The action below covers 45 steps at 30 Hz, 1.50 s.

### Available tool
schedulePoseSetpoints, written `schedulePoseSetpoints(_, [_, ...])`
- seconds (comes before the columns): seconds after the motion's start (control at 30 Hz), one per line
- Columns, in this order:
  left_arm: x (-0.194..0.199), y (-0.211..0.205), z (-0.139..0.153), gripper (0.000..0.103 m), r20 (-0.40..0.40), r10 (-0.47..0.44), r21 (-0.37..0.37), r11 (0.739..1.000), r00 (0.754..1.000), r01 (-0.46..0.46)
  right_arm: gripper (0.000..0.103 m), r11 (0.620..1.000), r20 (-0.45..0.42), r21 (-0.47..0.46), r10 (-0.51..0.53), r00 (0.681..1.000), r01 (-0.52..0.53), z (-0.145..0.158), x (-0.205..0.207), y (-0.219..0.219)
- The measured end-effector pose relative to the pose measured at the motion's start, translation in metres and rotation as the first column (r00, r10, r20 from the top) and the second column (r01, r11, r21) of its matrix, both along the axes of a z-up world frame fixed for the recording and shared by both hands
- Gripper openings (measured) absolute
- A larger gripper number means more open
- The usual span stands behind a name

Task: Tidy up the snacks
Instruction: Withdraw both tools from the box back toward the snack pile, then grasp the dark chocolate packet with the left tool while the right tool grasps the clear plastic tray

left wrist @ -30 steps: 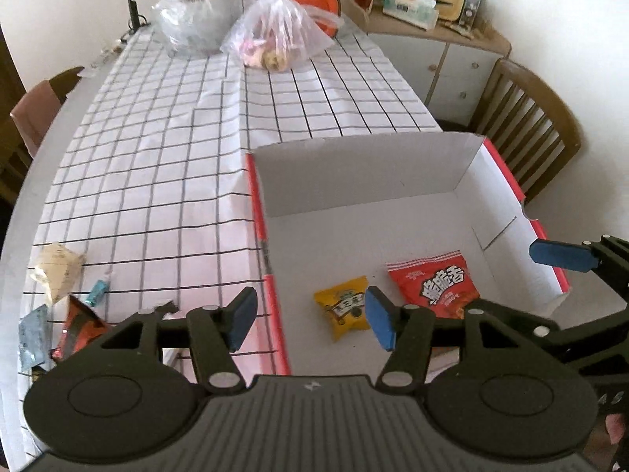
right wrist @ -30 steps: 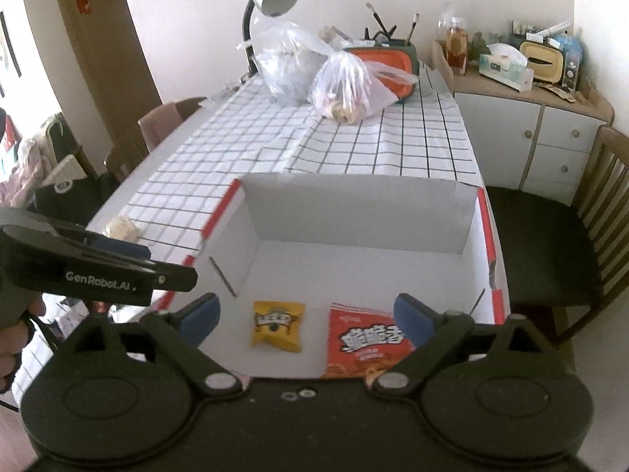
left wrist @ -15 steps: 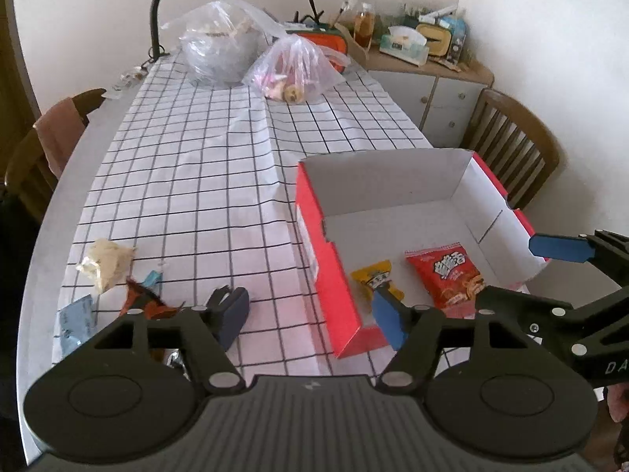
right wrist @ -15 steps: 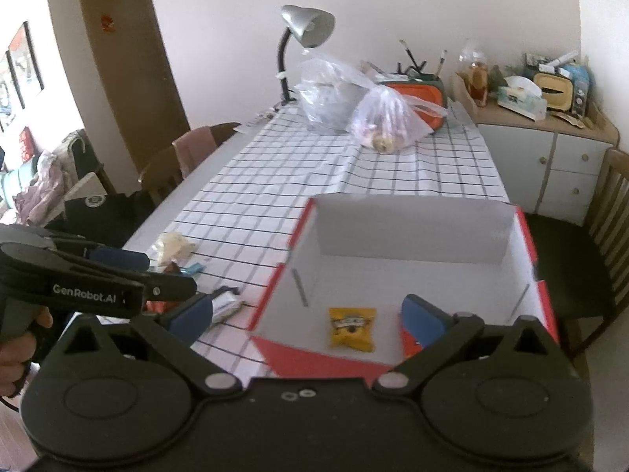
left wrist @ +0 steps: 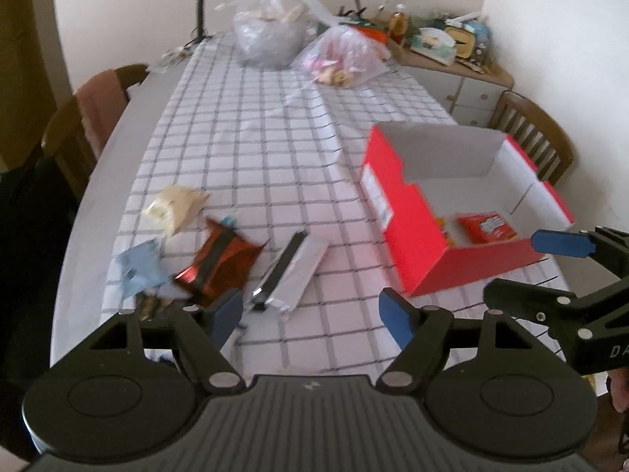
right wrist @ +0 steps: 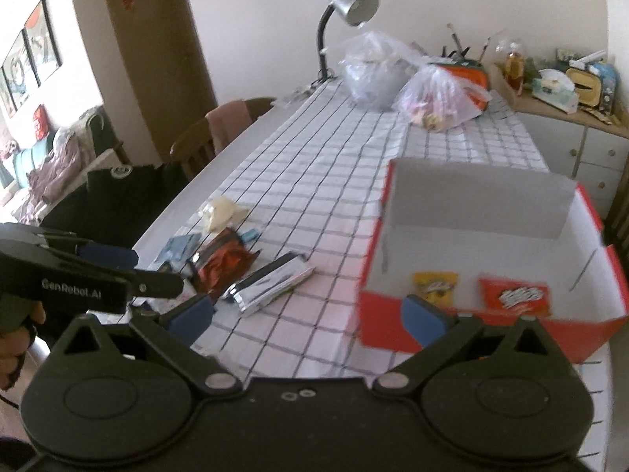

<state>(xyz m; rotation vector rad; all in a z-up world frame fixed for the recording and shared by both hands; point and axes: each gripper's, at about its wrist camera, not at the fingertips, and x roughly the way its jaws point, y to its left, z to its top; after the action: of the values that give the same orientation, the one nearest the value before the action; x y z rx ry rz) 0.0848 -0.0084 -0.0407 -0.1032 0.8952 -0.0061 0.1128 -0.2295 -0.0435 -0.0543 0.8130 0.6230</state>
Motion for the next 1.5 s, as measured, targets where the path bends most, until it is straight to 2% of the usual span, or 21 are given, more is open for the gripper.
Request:
schedulePoseSetpoints(0.27, [-0.023, 0.061, -0.028, 0.076, -0.074, 0.092, -0.004, 0.996, 0.993, -0.092, 0.103, 0.996, -0.056, -0.039, 0.074, 0.996, -0.077, -0.034, -0.016, 0.045])
schedulePoseSetpoints(0.47, [-0.032, 0.094, -0.055, 0.076, -0.143, 0.152, 0.009, 0.988, 0.978, -0.153, 0.101, 0.978, -0.102, -0.124, 0.158, 0.982, -0.170, -0.068, -0.023, 0.082])
schedulePoseSetpoints(0.77, [-0.031, 0.114, -0.095, 0.076, -0.220, 0.188, 0.031, 0.982, 0.957, -0.186, 0.095, 0.939, -0.140, -0.214, 0.242, 0.960, -0.268, -0.102, -0.029, 0.119])
schedulePoseSetpoints(0.9, [-0.026, 0.120, -0.103, 0.076, -0.228, 0.202, 0.023, 0.979, 0.952, -0.202, 0.093, 0.932, -0.141, -0.226, 0.255, 0.956, -0.282, -0.109, -0.027, 0.127])
schedulePoseSetpoints(1.03, [-0.020, 0.124, -0.109, 0.076, -0.244, 0.190, -0.017, 0.980, 0.951, -0.200, 0.083, 0.928, -0.143, -0.231, 0.265, 0.954, -0.293, -0.113, -0.022, 0.134])
schedulePoseSetpoints(1.17, [-0.013, 0.129, -0.116, 0.076, -0.283, 0.180, -0.054, 0.978, 0.942, -0.203, 0.078, 0.923, -0.167, -0.237, 0.270, 0.948, -0.305, -0.117, -0.015, 0.141])
schedulePoseSetpoints(1.23, [-0.009, 0.132, -0.119, 0.075, -0.301, 0.184, -0.067, 0.975, 0.936, -0.213, 0.071, 0.917, -0.176, -0.248, 0.273, 0.946, -0.312, -0.121, -0.013, 0.143])
schedulePoseSetpoints(1.37, [-0.007, 0.132, -0.122, 0.074, -0.315, 0.188, -0.064, 0.974, 0.930, -0.218, 0.068, 0.897, -0.182, -0.287, 0.292, 0.939, -0.335, -0.125, -0.016, 0.147])
schedulePoseSetpoints(1.5, [-0.007, 0.132, -0.120, 0.064, -0.314, 0.184, -0.070, 0.974, 0.931, -0.216, 0.057, 0.888, -0.183, -0.287, 0.317, 0.931, -0.359, -0.124, -0.019, 0.150])
